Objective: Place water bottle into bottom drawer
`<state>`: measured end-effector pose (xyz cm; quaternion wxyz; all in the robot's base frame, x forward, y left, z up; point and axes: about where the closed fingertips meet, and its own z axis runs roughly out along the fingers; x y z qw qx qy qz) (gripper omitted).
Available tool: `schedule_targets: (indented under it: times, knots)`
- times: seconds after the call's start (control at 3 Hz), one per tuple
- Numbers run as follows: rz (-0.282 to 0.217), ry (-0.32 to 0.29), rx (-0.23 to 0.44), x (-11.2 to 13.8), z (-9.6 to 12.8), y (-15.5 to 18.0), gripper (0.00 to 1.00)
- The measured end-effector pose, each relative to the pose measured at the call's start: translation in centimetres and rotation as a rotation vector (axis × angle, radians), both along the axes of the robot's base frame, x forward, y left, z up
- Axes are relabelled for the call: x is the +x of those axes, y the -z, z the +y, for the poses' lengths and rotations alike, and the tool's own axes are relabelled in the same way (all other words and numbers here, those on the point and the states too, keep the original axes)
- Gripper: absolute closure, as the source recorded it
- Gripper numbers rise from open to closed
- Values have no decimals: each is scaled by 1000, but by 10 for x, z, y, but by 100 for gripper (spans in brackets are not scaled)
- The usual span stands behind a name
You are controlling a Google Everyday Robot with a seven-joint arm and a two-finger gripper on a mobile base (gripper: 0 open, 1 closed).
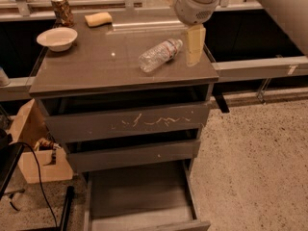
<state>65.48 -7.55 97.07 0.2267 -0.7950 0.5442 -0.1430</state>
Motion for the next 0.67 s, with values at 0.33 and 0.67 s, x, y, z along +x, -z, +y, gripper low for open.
schedule_targets:
  times: [0.33, 0.67]
  knots:
    - [-15, -37, -18, 20, 16, 2, 0]
    - [-15, -77, -69, 47, 30, 13, 0]
